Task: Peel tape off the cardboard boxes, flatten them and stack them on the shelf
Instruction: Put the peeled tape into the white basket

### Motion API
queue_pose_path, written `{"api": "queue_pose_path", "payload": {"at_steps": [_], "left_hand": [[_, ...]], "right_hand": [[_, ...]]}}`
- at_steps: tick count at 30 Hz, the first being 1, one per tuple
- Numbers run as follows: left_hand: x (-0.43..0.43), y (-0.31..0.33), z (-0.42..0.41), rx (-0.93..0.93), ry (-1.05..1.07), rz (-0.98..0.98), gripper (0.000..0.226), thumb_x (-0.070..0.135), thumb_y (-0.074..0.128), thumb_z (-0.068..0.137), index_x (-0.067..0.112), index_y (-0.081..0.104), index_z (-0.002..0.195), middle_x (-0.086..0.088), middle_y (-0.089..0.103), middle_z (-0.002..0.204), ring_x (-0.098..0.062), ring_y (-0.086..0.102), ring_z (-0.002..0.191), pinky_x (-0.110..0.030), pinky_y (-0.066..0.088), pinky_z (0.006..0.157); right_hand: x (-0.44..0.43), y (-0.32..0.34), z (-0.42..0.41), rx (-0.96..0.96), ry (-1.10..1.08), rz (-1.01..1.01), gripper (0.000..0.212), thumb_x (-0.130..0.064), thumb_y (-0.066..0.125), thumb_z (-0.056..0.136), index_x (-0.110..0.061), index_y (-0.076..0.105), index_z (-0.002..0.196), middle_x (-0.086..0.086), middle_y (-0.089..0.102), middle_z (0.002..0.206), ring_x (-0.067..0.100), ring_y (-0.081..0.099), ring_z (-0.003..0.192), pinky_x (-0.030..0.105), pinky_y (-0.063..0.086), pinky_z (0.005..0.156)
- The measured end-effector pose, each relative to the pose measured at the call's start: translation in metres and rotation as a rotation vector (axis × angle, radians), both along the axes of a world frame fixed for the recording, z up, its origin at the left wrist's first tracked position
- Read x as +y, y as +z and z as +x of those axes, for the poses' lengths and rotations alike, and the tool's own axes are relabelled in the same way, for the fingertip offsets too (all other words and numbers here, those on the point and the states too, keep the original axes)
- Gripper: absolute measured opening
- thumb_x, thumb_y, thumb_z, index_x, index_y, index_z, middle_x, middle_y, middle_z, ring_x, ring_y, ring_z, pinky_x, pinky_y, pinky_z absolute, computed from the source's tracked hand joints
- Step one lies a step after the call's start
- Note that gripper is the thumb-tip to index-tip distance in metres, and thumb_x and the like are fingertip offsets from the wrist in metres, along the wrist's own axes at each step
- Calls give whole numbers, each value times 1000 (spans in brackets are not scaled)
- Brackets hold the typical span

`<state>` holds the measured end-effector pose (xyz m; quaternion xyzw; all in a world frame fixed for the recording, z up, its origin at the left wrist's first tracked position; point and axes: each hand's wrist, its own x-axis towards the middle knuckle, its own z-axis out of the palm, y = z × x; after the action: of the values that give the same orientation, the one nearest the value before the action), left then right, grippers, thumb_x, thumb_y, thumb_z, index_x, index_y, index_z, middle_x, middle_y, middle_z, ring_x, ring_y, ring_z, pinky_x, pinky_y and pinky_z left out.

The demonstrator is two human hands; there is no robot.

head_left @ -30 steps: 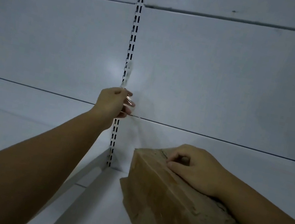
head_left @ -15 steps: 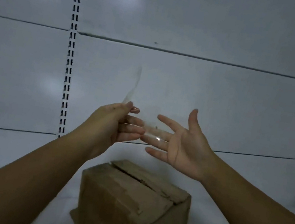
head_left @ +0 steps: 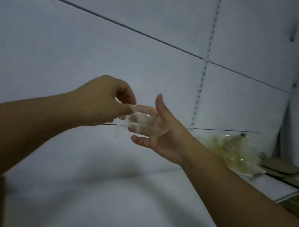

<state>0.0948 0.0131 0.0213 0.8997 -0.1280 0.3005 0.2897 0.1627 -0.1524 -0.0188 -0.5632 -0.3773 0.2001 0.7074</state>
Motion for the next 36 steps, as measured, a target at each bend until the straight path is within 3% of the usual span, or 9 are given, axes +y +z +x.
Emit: {"api": "queue_pose_path", "payload": {"at_steps": [3, 6, 10, 15, 18, 21, 26, 31, 36], "left_hand": [[-73, -2, 60, -51, -51, 106, 7, 31, 70, 79, 32, 62, 79, 12, 66, 82, -6, 61, 63, -19, 44, 53], [-133, -11, 117, -45, -157, 147, 10, 42, 67, 77, 36, 61, 81, 15, 66, 81, -1, 62, 60, -15, 41, 54], [-203, -28, 184, -154, -196, 262, 29, 54, 55, 79, 39, 55, 104, 21, 61, 84, 3, 60, 68, -19, 46, 62], [-258, -36, 270, -337, -64, 356, 42, 50, 50, 87, 34, 42, 125, 14, 60, 102, -7, 61, 77, -25, 42, 62], [-282, -48, 319, -276, 133, 455, 47, 50, 52, 86, 27, 42, 125, 4, 62, 107, -17, 62, 88, -29, 42, 66], [-301, -70, 350, -78, 208, 505, 45, 48, 49, 88, 21, 43, 124, -4, 62, 110, -23, 60, 97, -32, 41, 70], [-297, -97, 366, 180, 17, 302, 47, 46, 55, 87, 26, 44, 128, 0, 60, 111, -15, 57, 94, -25, 43, 70], [-285, -98, 364, 456, -173, 42, 27, 35, 60, 87, 33, 54, 113, 13, 63, 94, -2, 61, 82, -14, 42, 59], [-290, -107, 360, 573, -285, 57, 29, 32, 55, 90, 31, 54, 120, 6, 66, 107, -10, 64, 94, -25, 52, 83]], "right_hand": [[-73, -1, 43, -112, -122, -6, 23, -18, 66, 79, -10, 63, 101, 0, 72, 81, 12, 67, 72, 24, 54, 63], [-155, 3, 86, -195, -284, -47, 19, 4, 67, 72, -8, 68, 88, 4, 71, 74, 16, 69, 67, 21, 54, 60], [-238, 14, 137, -534, -538, -296, 19, 5, 70, 76, -14, 71, 79, 0, 71, 70, 15, 69, 68, 21, 55, 64], [-282, 20, 215, -856, -865, -522, 22, -8, 74, 77, -27, 68, 68, -9, 71, 72, 2, 66, 66, 14, 52, 63], [-290, -6, 265, -853, -941, -595, 19, -8, 68, 80, -22, 65, 68, -17, 61, 73, -3, 58, 70, 19, 43, 68], [-294, -40, 303, -800, -990, -678, 19, -8, 64, 80, -22, 62, 68, -14, 54, 80, 8, 52, 82, 26, 40, 74], [-300, -68, 333, -604, -840, -669, 12, -17, 64, 83, -19, 65, 71, -9, 59, 84, 13, 56, 84, 24, 43, 71], [-294, -82, 335, -493, -744, -652, 8, -24, 66, 83, -17, 70, 84, -3, 65, 93, 14, 58, 88, 31, 48, 80], [-301, -101, 334, -413, -696, -639, 7, -33, 65, 85, -29, 66, 79, -11, 61, 88, 8, 56, 82, 23, 41, 65]]}}
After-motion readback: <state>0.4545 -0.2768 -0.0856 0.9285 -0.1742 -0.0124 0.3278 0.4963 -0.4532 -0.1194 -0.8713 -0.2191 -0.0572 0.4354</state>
